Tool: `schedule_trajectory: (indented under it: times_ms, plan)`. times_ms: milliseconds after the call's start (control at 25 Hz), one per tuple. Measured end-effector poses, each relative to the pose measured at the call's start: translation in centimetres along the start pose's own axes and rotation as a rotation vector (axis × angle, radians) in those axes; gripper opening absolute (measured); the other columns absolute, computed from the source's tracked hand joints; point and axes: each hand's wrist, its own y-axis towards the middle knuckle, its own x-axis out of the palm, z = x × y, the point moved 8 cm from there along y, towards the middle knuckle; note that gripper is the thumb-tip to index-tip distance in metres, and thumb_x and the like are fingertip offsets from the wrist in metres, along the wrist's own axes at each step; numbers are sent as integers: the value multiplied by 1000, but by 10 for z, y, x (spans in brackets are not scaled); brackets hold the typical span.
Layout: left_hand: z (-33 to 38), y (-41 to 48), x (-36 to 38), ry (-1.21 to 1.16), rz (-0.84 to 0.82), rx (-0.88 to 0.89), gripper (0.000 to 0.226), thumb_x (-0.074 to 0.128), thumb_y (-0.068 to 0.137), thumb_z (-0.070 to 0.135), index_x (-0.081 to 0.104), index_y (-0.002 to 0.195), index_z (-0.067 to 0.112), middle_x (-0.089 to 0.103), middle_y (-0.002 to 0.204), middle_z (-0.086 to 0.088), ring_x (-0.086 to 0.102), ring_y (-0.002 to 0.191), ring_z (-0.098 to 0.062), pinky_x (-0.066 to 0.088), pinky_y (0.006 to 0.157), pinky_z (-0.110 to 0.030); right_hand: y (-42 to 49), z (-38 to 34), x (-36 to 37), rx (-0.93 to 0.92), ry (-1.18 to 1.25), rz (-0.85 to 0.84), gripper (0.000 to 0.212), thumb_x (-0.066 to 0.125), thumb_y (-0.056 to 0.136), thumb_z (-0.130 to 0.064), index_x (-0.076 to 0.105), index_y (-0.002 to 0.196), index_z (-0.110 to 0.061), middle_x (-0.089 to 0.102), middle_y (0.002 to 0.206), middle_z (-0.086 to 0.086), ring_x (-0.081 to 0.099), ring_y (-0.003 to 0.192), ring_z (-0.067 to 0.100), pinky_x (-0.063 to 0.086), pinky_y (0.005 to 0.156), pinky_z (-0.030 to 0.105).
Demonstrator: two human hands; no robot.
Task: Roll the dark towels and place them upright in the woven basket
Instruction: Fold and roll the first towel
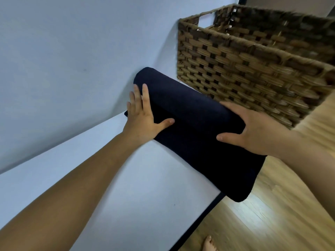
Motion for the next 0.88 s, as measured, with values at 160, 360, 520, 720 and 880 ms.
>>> schedule_trajectory:
  times_ms: [160, 360, 520, 720, 880]
  plan:
    - [-18, 3, 2, 218, -135, 10, 108, 28, 81, 82, -10, 155, 13, -12, 164, -11, -12, 150, -26, -4, 122, -46, 5, 3, -7, -50, -11, -43, 94, 73, 70, -61, 24, 148, -45, 37, 151, -13, 34, 139, 15, 23, 103, 20]
    - [-24, 5, 1, 329, -159, 24, 105, 20, 81, 84, 2, 157, 13, 1, 165, -7, -6, 152, -21, -3, 122, -48, 13, 9, -15, -137, 86, -171, 97, 70, 62, -70, 29, 147, -45, 37, 137, -26, 34, 134, 3, 22, 105, 19]
    - [-26, 6, 2, 325, -144, 24, 108, 18, 76, 88, 2, 157, 18, 2, 165, -4, -5, 152, -20, -2, 121, -52, 15, 17, -17, -146, 110, -220, 88, 73, 66, -62, 28, 141, -54, 37, 140, -28, 34, 131, -3, 23, 104, 17]
    - [-23, 4, -1, 311, -125, 47, 107, 21, 74, 89, -2, 156, 24, 0, 165, 2, -5, 152, -17, -4, 120, -55, 14, 24, -17, -131, 186, -287, 90, 75, 52, -75, 34, 132, -66, 45, 142, -28, 42, 132, -3, 33, 114, 35]
    - [-22, 3, -4, 355, -157, 25, 107, 17, 75, 89, -3, 156, 23, -2, 165, 1, -5, 152, -17, -4, 119, -57, 12, 21, -18, -153, 134, -202, 91, 73, 61, -70, 30, 141, -55, 43, 140, -27, 42, 127, 0, 33, 101, 17]
